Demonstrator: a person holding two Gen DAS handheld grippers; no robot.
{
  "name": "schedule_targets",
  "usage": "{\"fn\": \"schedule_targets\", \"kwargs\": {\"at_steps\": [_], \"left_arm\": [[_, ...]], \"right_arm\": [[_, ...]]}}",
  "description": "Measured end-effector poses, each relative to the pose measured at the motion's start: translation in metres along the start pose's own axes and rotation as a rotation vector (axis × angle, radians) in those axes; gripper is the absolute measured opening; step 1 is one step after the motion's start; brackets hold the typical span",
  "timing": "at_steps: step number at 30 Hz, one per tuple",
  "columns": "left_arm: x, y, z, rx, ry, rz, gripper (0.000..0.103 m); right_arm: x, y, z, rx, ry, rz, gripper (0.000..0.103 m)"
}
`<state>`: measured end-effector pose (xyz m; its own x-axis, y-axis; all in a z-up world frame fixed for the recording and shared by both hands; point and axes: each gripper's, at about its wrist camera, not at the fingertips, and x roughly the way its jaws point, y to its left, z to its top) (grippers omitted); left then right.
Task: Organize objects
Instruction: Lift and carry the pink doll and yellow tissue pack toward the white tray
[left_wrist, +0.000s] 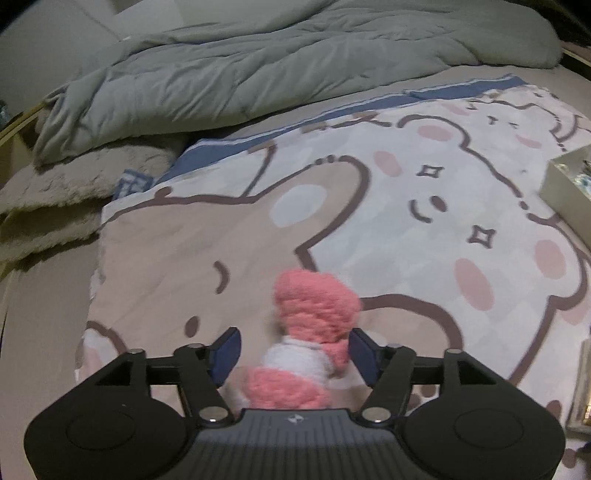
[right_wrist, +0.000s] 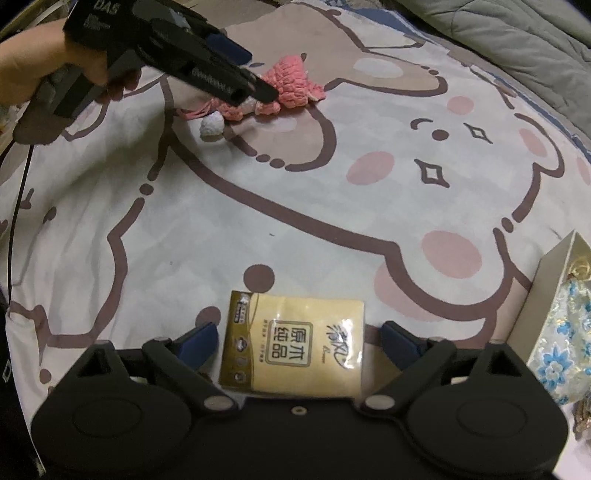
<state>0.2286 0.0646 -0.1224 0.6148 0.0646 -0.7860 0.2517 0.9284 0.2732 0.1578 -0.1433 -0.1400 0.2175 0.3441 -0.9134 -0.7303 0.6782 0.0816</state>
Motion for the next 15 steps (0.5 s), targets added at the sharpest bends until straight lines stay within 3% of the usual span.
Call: {"fn": "schedule_targets", "kwargs": {"at_steps": [5,11,15], "left_arm": [[0.014,-0.001,-0.004,0.028,0.049,0.002,0.068],[0.026,-0.011,-0.002,0.041,0.043,-0.006,0.069],[0.030,-0.017,0.004,0.035,0.061,-0.020,0.056]], "right_arm": [[0.004,0.000,-0.001,-0.016,0.002,0.008,0.091],[0.003,0.000,-0.001,-0.020,-0.007,0.011,0.089],[0.002,0.001,-0.001,-0.020,-0.011,0.009,0.086]]}}
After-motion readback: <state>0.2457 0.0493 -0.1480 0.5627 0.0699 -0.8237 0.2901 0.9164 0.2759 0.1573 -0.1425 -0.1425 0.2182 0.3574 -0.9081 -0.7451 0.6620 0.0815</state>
